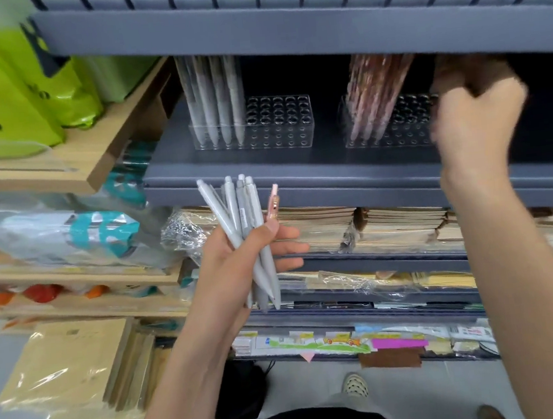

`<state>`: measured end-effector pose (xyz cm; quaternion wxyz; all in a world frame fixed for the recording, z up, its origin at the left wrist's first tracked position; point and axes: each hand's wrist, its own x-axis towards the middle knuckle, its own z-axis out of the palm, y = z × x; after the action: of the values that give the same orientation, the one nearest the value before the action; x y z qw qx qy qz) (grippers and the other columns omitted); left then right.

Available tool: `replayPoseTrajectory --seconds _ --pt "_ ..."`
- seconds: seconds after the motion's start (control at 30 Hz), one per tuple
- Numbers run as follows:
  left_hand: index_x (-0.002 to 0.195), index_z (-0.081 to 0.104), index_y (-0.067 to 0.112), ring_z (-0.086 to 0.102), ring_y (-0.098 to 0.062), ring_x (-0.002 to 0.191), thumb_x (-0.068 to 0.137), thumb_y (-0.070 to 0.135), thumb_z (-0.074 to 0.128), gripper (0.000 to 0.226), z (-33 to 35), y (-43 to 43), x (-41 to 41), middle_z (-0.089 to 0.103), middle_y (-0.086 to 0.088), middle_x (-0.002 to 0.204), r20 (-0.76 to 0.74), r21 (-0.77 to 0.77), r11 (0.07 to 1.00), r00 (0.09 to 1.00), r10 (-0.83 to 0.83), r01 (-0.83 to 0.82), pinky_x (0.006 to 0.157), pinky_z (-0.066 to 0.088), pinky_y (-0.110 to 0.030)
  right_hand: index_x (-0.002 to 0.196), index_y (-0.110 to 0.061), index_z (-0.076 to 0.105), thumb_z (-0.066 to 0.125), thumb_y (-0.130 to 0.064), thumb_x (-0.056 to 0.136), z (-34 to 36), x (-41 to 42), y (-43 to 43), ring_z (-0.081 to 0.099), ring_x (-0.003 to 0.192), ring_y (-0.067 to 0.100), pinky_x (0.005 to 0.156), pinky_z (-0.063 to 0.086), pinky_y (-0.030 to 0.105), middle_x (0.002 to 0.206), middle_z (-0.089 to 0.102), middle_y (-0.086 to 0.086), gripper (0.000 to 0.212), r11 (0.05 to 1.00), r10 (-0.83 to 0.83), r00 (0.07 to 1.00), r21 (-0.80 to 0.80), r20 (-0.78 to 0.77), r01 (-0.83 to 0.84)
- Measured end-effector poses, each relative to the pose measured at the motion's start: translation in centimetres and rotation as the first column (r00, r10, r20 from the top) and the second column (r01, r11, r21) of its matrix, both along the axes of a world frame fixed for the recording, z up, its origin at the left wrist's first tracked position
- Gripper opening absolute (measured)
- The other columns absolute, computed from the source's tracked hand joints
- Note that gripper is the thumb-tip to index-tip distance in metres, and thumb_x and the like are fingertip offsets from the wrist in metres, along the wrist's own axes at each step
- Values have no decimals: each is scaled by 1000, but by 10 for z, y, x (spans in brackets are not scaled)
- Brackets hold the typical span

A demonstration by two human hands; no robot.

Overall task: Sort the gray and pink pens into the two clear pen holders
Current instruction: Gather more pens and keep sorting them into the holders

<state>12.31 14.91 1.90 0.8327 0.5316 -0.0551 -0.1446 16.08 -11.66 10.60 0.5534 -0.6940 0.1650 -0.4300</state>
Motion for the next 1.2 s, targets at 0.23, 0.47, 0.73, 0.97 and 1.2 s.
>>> replayPoseTrajectory --seconds 0.23,0.47,0.73,0.97,1.2 --pt "105 62 1 75 -36 77 90 17 64 23 -4 30 -10 75 -21 89 1 -5 999 999 -46 46 61 60 -32 88 -22 79 76 -26 83 -34 -44 109 67 79 8 70 52 22 85 74 -9 6 717 592 709 -149 -384 -680" --pt "110 65 1 75 -38 81 88 21 65 30 0 55 -14 75 -22 91 37 2 998 997 -71 71 66 61 -35 90 -12 76 79 -25 78 -37 -46 147 62 79 11 80 54 35 87 74 -1 18 609 725 540 32 -427 -792" --pt "116 69 4 71 -34 106 99 17 57 25 -3 38 -19 74 -19 109 152 3 996 985 -87 88 89 58 -34 89 -16 77 75 -29 76 -52 -57 133 63 94 15 88 51 32 102 66 7 18 685 715 654 61 -247 -726" --pt "110 76 28 59 -16 126 96 41 56 27 1 -3 -19 66 -7 132 230 53 996 970 -81 70 106 40 -48 95 -28 73 70 -32 87 -59 -71 72 59 78 4 69 49 20 105 68 -8 9 768 640 750 94 -165 -634" --pt "75 71 30 70 -19 71 92 39 59 22 9 -44 -14 69 4 70 177 -43 994 978 108 -102 72 58 -37 105 -12 53 46 -18 102 -36 -57 -6 67 76 23 73 56 32 92 72 13 10 859 440 882 208 166 -468"
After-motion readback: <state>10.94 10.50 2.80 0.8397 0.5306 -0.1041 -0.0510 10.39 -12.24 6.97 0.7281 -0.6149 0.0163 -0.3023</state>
